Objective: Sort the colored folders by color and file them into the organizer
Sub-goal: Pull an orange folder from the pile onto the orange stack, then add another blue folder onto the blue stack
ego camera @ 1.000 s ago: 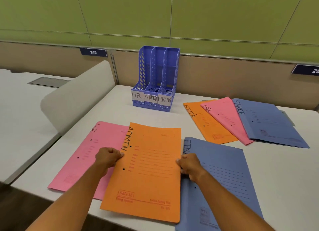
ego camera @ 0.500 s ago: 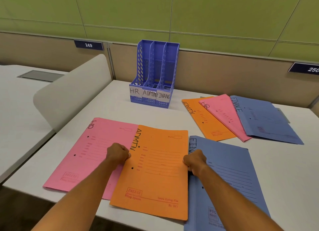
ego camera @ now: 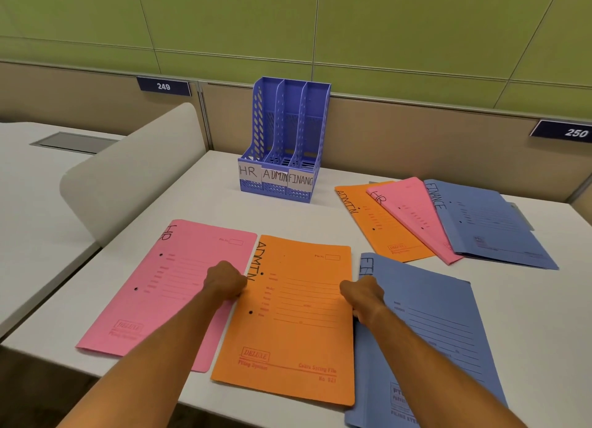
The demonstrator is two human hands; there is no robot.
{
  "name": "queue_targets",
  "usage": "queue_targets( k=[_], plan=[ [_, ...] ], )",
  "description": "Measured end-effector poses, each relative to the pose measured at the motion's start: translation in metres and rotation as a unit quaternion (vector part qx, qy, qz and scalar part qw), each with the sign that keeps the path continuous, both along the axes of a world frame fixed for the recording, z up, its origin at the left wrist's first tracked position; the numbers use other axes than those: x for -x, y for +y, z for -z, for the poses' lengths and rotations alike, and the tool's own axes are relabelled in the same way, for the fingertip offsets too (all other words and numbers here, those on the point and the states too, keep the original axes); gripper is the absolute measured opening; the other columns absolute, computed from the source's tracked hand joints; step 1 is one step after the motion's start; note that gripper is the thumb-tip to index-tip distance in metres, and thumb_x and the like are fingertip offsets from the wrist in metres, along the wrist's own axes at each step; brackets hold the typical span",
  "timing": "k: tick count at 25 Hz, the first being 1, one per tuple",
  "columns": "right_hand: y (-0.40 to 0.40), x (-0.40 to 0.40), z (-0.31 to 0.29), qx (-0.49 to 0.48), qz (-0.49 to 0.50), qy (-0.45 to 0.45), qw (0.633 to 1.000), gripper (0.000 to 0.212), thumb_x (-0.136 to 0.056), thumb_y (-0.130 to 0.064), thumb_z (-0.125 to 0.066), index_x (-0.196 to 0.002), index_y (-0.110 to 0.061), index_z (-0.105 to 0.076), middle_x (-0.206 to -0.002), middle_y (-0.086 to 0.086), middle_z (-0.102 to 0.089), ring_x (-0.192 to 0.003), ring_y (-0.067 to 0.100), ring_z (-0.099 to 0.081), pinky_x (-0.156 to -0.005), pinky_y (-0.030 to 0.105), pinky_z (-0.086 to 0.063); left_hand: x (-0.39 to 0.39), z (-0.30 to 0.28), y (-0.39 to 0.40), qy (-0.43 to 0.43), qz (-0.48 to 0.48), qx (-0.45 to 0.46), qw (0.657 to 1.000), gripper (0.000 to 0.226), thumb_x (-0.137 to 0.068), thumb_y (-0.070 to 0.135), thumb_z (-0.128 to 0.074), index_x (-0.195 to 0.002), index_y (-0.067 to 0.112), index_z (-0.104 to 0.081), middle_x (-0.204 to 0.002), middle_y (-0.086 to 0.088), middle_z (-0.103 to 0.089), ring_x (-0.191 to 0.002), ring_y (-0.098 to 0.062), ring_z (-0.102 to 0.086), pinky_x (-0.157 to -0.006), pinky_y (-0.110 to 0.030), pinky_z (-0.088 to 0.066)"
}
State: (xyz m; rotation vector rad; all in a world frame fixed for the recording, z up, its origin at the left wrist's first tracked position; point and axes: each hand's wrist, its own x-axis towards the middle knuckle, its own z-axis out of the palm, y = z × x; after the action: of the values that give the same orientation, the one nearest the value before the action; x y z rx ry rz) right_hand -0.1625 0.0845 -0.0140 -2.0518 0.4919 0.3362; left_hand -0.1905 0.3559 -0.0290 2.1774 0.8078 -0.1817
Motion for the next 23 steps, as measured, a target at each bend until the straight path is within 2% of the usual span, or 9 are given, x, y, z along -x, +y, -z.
queue_targets(
  k=[2, 5, 7, 8, 9, 11, 13, 18, 23],
  plan=[
    [-0.001, 0.002, -0.002, 0.003, -0.004, 0.0, 1.0, 0.014, -0.075, -0.012, -0.056, -0.074, -0.009, -0.042, -0.072, 0.006, -0.044, -0.06, 0.019, -0.042, -0.055, 0.029, -0.039, -0.001, -0.001, -0.006, 0.0, 0.01, -0.015, 1.0, 0.015, -0.081, 0.01, -0.067, -0.081, -0.005, -0.068, -0.08, -0.017, -0.071, -0.072, -0.03, -0.069, -0.074, -0.043, -0.061],
    [-0.004, 0.004, -0.005, 0.024, -0.023, -0.012, 0.999, 0.023, -0.079, -0.013, -0.057, -0.069, -0.011, -0.037, -0.068, 0.004, -0.041, -0.057, 0.016, -0.039, -0.049, 0.024, -0.032, -0.003, -0.007, -0.026, -0.026, 0.052, -0.084, 0.995, 0.02, -0.083, 0.024, -0.069, -0.078, 0.005, -0.063, -0.078, -0.009, -0.064, -0.071, -0.025, -0.063, -0.074, -0.038, -0.056],
    [-0.007, 0.004, -0.008, 0.05, -0.041, -0.04, 0.997, 0.02, -0.079, -0.014, -0.057, -0.068, -0.012, -0.041, -0.07, 0.003, -0.043, -0.057, 0.017, -0.043, -0.05, 0.023, -0.031, -0.007, -0.012, -0.047, -0.048, 0.093, -0.137, 0.985, 0.03, -0.085, 0.031, -0.065, -0.102, 0.006, -0.064, -0.095, -0.009, -0.063, -0.087, -0.024, -0.061, -0.076, -0.032, -0.048],
    [-0.009, 0.005, -0.011, 0.063, -0.062, -0.052, 0.995, 0.01, -0.081, -0.017, -0.058, -0.076, -0.01, -0.052, -0.077, 0.006, -0.048, -0.066, 0.021, -0.052, -0.056, 0.024, -0.035, -0.009, -0.013, -0.058, -0.057, 0.114, -0.155, 0.98, 0.041, -0.087, 0.034, -0.062, -0.115, 0.005, -0.061, -0.106, -0.01, -0.063, -0.097, -0.024, -0.06, -0.08, -0.033, -0.046],
    [-0.012, 0.004, -0.012, 0.071, -0.084, -0.069, 0.992, 0.02, -0.084, -0.021, -0.06, -0.097, -0.007, -0.06, -0.092, 0.01, -0.056, -0.086, 0.026, -0.06, -0.066, 0.028, -0.042, -0.011, -0.016, -0.07, -0.066, 0.134, -0.173, 0.973, 0.049, -0.088, 0.038, -0.061, -0.124, 0.005, -0.057, -0.118, -0.012, -0.061, -0.108, -0.026, -0.058, -0.087, -0.035, -0.046],
    [-0.023, 0.001, -0.011, 0.088, -0.12, -0.101, 0.984, 0.056, -0.088, -0.033, -0.06, -0.136, -0.007, -0.046, -0.133, 0.013, -0.052, -0.125, 0.03, -0.048, -0.092, 0.037, -0.044, -0.018, -0.018, -0.091, -0.085, 0.176, -0.214, 0.957, 0.062, -0.087, 0.046, -0.057, -0.134, 0.008, -0.048, -0.137, -0.013, -0.052, -0.124, -0.029, -0.05, -0.098, -0.041, -0.043],
    [-0.04, -0.001, -0.012, 0.124, -0.153, -0.145, 0.97, 0.072, -0.089, -0.042, -0.059, -0.147, -0.011, -0.031, -0.15, 0.01, -0.037, -0.138, 0.028, -0.034, -0.108, 0.042, -0.035, -0.026, -0.019, -0.113, -0.093, 0.209, -0.243, 0.943, 0.073, -0.085, 0.053, -0.054, -0.142, 0.01, -0.039, -0.147, -0.014, -0.041, -0.133, -0.031, -0.04, -0.106, -0.044, -0.037],
    [-0.096, -0.02, -0.007, 0.26, -0.214, -0.186, 0.923, 0.092, -0.087, -0.063, -0.049, -0.154, -0.016, -0.007, -0.162, 0.01, -0.004, -0.149, 0.025, -0.003, -0.119, 0.041, -0.01, -0.048, -0.019, -0.17, -0.107, 0.283, -0.292, 0.907, 0.095, -0.084, 0.066, -0.043, -0.153, 0.012, -0.006, -0.161, -0.014, 0.0, -0.148, -0.029, -0.001, -0.119, -0.044, -0.012],
    [-0.157, -0.042, -0.006, 0.342, -0.216, -0.205, 0.891, 0.099, -0.082, -0.073, -0.037, -0.153, -0.014, -0.001, -0.161, 0.013, 0.001, -0.149, 0.026, 0.001, -0.121, 0.042, -0.002, -0.075, -0.018, -0.229, -0.128, 0.336, -0.321, 0.876, 0.103, -0.08, 0.074, -0.033, -0.152, 0.014, 0.008, -0.16, -0.011, 0.014, -0.148, -0.028, 0.01, -0.12, -0.044, -0.001]
  ],
)
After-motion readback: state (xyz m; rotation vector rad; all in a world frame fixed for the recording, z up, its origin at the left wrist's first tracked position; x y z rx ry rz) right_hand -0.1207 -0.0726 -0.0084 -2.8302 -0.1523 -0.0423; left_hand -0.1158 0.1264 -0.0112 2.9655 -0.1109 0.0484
